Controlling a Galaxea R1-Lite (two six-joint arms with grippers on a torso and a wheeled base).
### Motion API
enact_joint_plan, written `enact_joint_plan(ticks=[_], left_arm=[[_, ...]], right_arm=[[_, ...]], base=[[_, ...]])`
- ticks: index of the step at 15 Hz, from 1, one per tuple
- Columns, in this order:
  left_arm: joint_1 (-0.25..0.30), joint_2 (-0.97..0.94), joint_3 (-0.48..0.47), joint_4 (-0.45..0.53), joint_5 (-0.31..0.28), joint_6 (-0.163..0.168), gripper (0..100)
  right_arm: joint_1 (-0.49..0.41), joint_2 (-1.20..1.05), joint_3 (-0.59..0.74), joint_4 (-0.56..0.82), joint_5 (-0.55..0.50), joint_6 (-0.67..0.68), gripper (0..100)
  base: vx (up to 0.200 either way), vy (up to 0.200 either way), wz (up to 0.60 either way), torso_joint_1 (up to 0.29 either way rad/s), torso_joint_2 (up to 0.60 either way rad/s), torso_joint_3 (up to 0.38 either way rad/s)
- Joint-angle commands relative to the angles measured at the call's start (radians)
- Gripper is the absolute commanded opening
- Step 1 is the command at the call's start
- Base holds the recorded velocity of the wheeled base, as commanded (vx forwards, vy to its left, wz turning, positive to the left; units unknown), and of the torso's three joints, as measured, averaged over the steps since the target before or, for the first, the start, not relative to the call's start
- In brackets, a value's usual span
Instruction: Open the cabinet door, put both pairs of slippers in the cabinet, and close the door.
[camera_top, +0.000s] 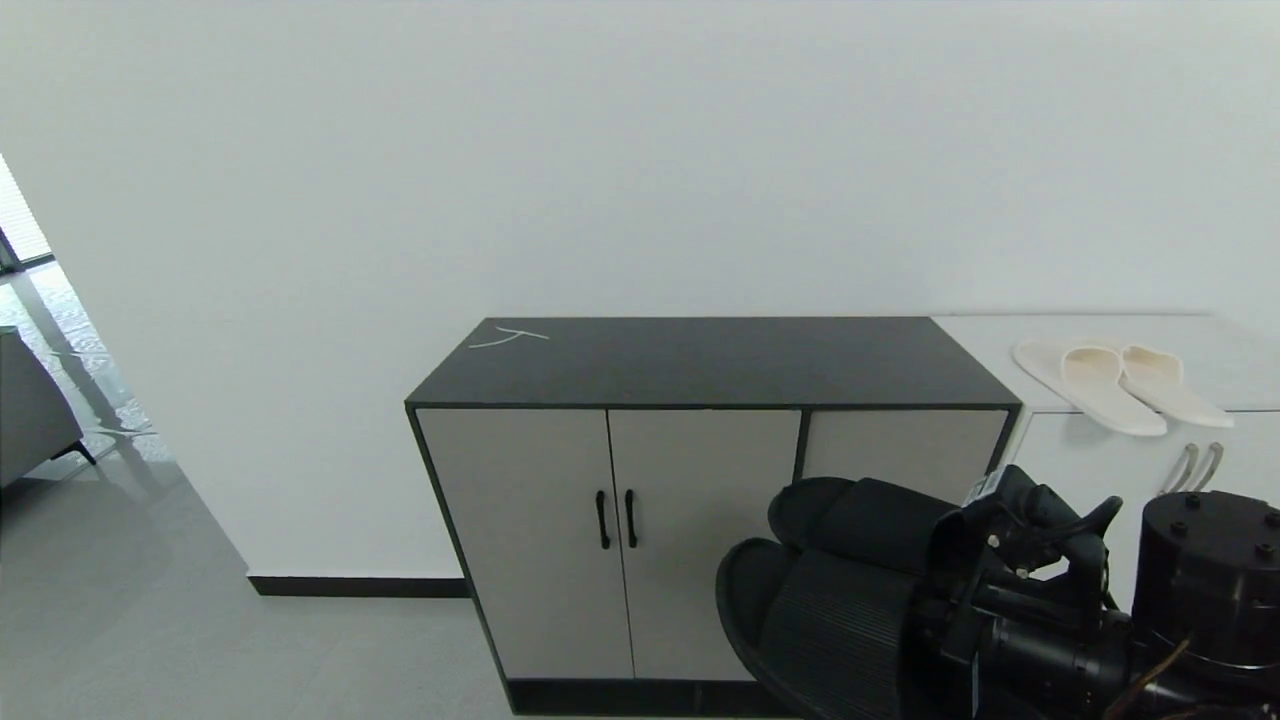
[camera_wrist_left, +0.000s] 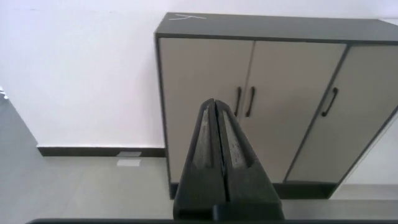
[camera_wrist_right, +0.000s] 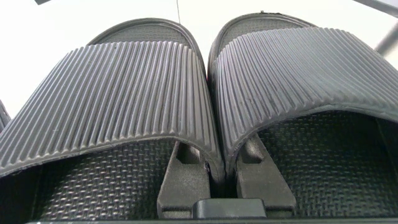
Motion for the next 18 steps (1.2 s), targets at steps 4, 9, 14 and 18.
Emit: enact_joint_plan(ticks=[4,9,14,18], left_arm=[[0.0,0.0,0.0,0.0,0.001,0.0,0],[0.0,0.0,0.0,0.0,0.001,0.001,0],[0.0,0.0,0.0,0.0,0.001,0.0,0],[0.0,0.0,0.0,0.0,0.001,-0.002,0]], right_arm=[[0.001,0.003,0.0,0.0,-0.001,0.0,0],[0.001,0.003,0.0,0.0,-0.001,0.0,0],[-0.001,0.004,-0.002,0.0,-0.001,0.0,0],[-0.002,0.006,-0.006,0.0,-0.001,0.001,0]], base=[[0.05,0.0,0.0,-0.001,0.0,0.002],[0.2,0.0,0.0,-0.002,0.0,0.005],[0.16,0.0,0.0,0.004,0.0,0.002],[0.0,0.0,0.0,-0.038,0.09,0.048]])
